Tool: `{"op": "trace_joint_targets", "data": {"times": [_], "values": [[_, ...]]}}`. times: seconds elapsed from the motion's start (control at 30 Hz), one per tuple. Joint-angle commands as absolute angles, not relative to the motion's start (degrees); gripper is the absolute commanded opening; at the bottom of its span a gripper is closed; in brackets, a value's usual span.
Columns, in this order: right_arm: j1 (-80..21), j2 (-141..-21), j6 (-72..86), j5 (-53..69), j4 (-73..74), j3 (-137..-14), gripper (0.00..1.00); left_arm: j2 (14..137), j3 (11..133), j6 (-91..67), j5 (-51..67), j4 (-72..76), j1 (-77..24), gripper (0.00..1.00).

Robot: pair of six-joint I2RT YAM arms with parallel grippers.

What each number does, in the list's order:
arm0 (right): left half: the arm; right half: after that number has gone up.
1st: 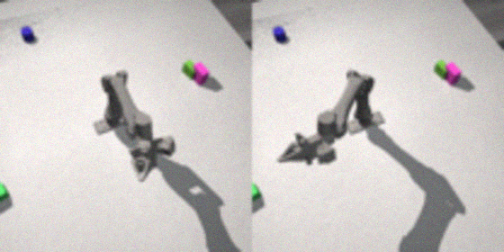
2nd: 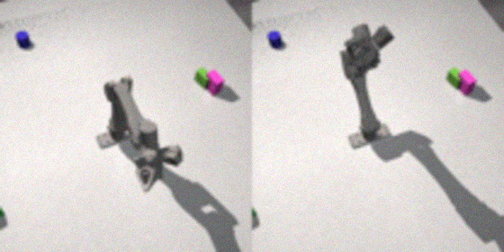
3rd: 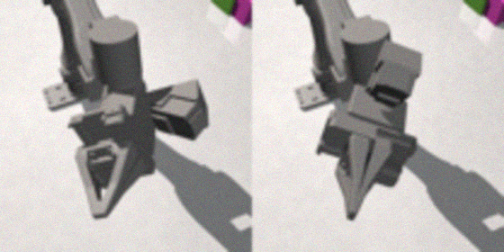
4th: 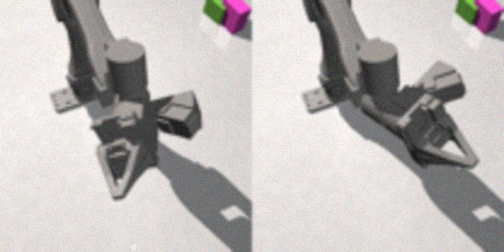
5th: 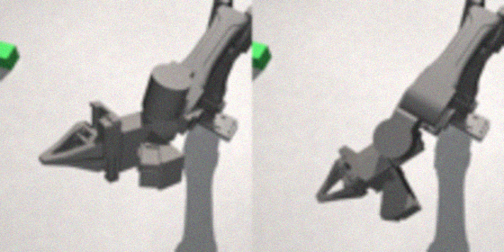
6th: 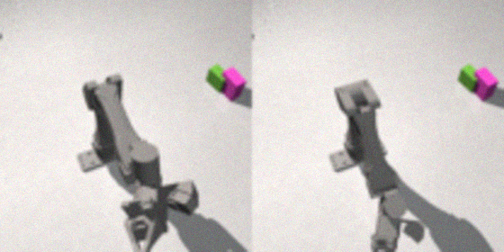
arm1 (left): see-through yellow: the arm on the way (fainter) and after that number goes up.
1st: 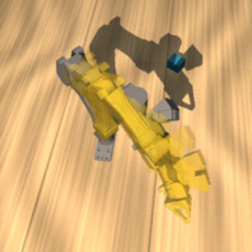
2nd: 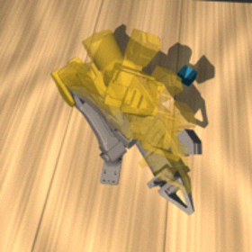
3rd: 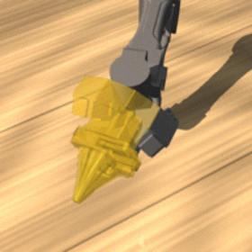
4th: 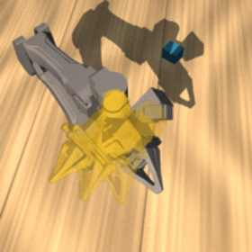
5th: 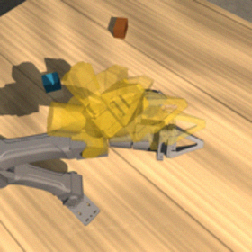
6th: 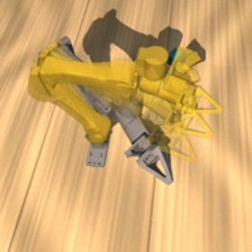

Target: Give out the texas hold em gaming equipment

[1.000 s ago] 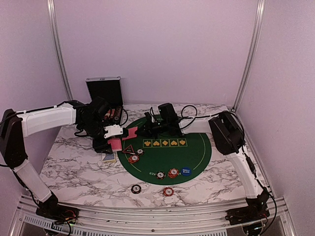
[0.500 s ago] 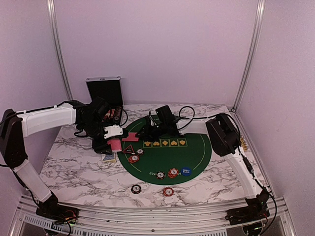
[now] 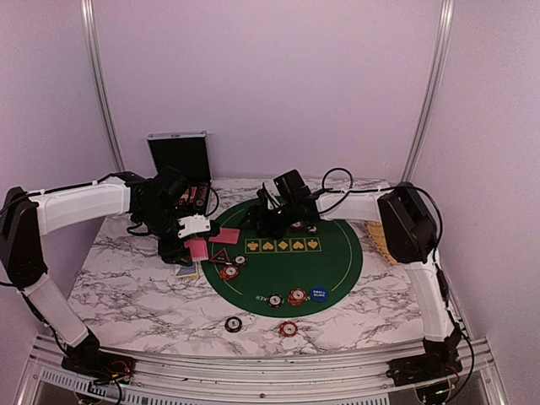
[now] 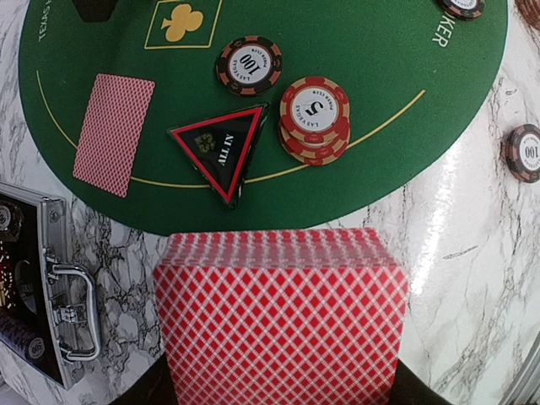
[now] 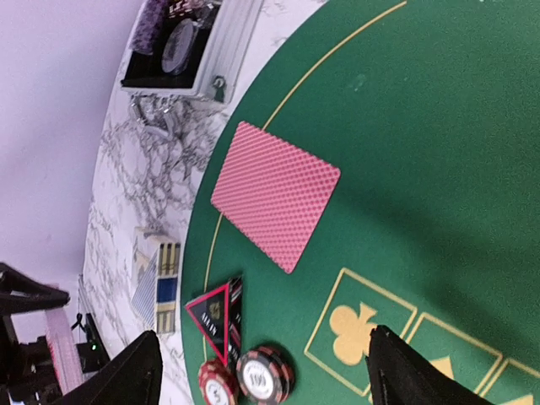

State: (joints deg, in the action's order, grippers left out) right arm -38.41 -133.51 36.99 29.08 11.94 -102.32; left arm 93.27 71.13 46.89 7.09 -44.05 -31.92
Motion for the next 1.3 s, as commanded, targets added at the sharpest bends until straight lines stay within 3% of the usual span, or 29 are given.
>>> {"op": "trace_joint_targets", "data": {"times": [0.0,0.3,0.6,1.27], "values": [[-39.08,-125.65,37.63,31.34,6.07,-95.62,0.84,93.49,73.53,45.06,9.37,-44.99,-32.08,0.04],[-42.83,-120.70,49.90,45.49,-15.66,-82.33,0.89,94.85,75.11,43.80,10.04,-44.24,-32.25,0.03],[-45.25,-122.78,57.18,48.76,-25.49,-81.47,0.89,95.31,76.38,43.92,10.30,-44.38,-33.03,0.03],[-46.91,-126.95,61.72,51.09,-29.55,-85.42,0.87,95.01,78.72,44.21,11.35,-44.43,-34.58,0.02]]}}
